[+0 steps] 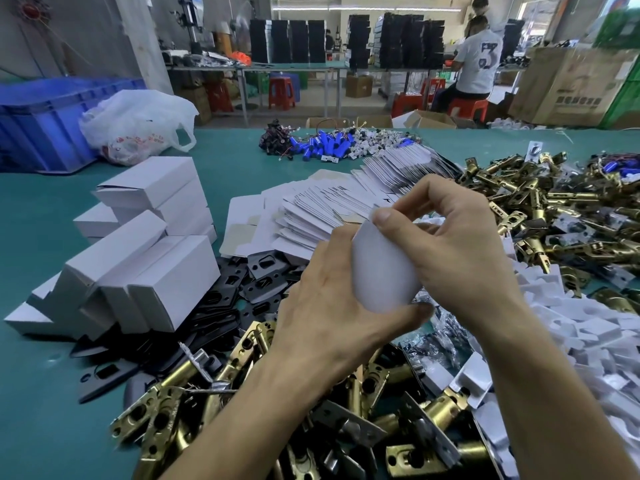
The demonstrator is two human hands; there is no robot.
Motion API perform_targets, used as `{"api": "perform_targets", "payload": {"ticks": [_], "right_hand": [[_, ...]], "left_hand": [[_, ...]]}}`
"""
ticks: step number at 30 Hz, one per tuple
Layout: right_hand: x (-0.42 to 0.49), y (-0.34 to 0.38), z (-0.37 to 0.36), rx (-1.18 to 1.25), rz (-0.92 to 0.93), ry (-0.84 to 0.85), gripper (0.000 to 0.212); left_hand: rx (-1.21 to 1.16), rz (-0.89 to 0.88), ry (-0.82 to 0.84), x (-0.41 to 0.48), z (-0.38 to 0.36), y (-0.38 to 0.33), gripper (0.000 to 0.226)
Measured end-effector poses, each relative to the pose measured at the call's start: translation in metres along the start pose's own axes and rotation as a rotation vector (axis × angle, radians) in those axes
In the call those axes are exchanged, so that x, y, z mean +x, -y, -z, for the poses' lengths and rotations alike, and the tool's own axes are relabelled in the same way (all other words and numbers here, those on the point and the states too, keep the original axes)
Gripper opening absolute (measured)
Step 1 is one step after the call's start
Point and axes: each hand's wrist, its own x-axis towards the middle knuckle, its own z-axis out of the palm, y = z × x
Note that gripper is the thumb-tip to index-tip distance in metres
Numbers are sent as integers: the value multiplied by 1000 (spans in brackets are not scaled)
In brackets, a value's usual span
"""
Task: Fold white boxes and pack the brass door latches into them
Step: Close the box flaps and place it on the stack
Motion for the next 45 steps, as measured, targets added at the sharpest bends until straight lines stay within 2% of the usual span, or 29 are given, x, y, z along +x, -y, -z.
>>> {"api": "perform_targets", "payload": {"ticks": [3,8,16,24,28,30,31,33,35,41,45], "right_hand": [[-1,1,0,31,-3,28,7],[0,1,2,64,-46,5,7],[0,-4,-1,9,-77,-91,17],[0,0,-1,50,-75,4,23],[-1,4,-1,41,-47,51,23],[-1,5,1,95,-49,118,12],[-1,4,3,152,-65,172,13],[-2,0,8,258,-104,246,33],[-2,-3,11,269,-85,218,39],[-4,-6,8,296,23,153,37],[0,-10,14,382,-24,209,21]], "left_hand": [[-25,8,7,1,1,0,74],[-22,-8,-9,0,3,-1,73],[10,-9,-27,-1,1,0,84],[-28,2,-20,-1,2,0,81],[-103,34,-45,2,2,1,89],[-135,41,-72,2,3,1,92],[-156,44,-87,3,4,2,93],[-208,54,-116,4,5,2,93],[-257,60,-150,5,6,4,93],[-381,52,-193,9,5,6,104],[-359,13,-162,9,4,8,109]]}}
